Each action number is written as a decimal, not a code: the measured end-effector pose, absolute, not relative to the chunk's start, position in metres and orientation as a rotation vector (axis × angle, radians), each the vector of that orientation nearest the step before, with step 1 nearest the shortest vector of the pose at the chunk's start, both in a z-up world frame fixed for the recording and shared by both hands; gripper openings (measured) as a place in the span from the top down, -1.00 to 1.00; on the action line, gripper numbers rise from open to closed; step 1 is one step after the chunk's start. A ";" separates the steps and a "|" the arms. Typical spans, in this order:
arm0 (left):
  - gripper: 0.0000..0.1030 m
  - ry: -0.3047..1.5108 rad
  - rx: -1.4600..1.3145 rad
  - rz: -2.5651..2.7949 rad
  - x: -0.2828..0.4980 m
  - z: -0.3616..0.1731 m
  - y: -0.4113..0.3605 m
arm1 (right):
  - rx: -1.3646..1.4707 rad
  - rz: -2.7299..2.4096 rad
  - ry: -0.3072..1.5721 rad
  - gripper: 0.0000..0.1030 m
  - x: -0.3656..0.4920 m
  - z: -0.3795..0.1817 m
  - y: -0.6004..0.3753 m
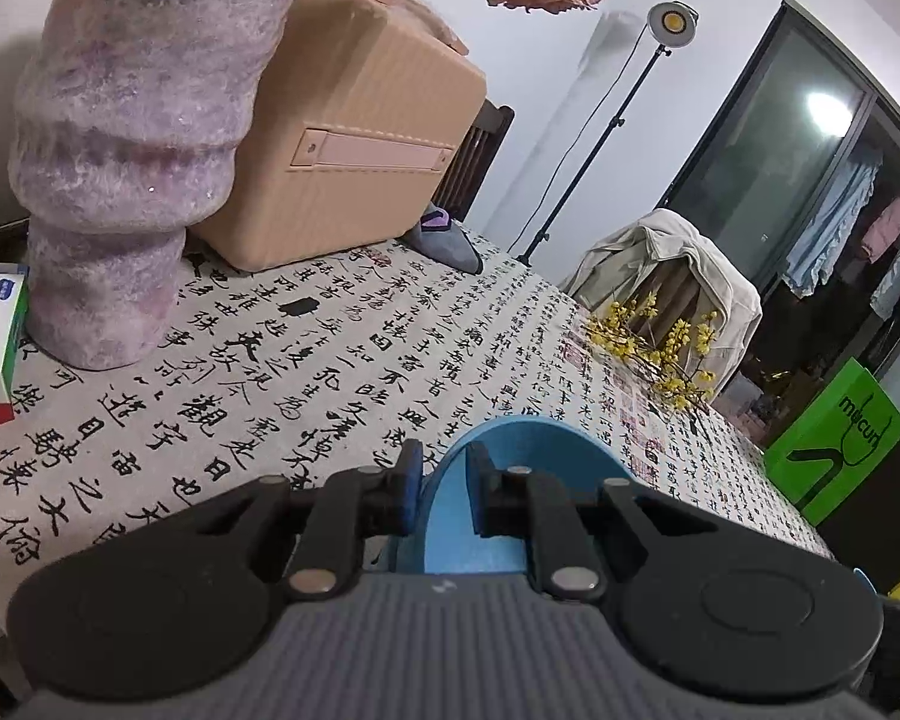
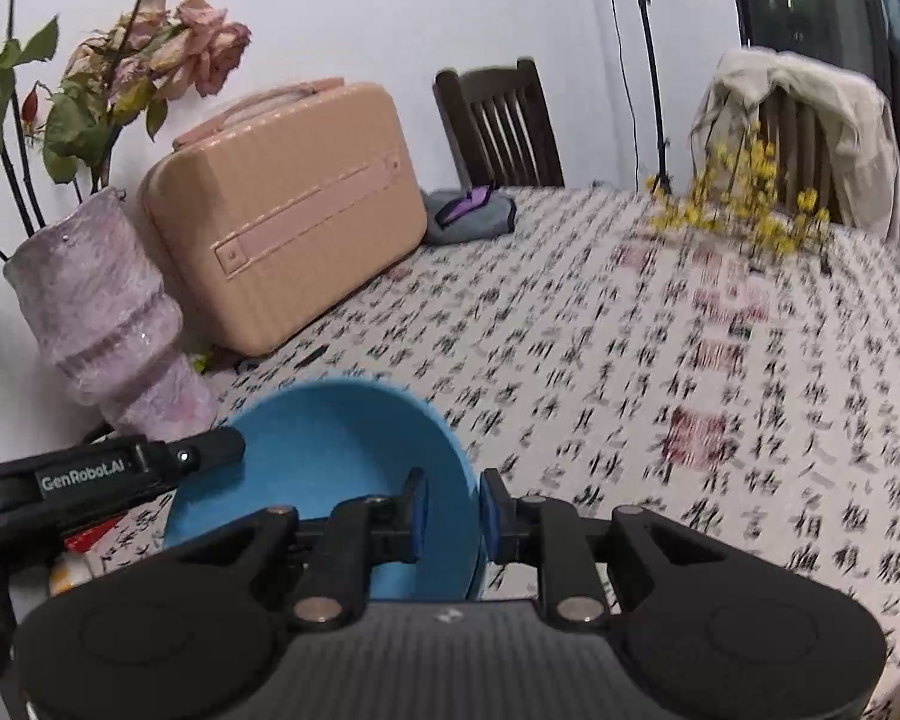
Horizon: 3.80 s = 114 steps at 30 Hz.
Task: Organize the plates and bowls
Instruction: 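Lower the blue bowl into the bowl by the vase and open both grippers, then lift both open grippers away from the stacked bowls, then move both open grippers toward the blue bowl near the green bag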
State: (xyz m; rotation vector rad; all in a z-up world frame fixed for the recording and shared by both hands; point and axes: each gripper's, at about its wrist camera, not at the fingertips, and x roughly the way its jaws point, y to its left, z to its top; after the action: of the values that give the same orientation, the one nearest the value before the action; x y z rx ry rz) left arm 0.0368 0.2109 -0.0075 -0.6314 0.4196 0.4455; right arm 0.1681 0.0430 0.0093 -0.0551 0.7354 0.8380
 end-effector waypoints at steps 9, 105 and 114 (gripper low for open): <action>0.23 0.352 -0.573 0.477 0.028 0.003 0.207 | -0.047 0.846 0.629 -0.24 0.166 0.015 0.028; -1.00 0.161 -0.221 0.331 0.044 0.028 0.013 | 0.036 0.513 0.321 -1.00 0.164 0.003 -0.238; -1.00 0.193 -0.191 0.258 0.070 0.029 -0.022 | 0.060 0.462 0.308 -1.00 0.178 0.004 -0.281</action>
State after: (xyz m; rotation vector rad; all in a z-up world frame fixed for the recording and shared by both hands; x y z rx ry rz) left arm 0.0702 -0.0215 0.0292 -0.1911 0.1929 0.2579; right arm 0.1784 -0.2807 0.0036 0.0600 0.3080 0.4620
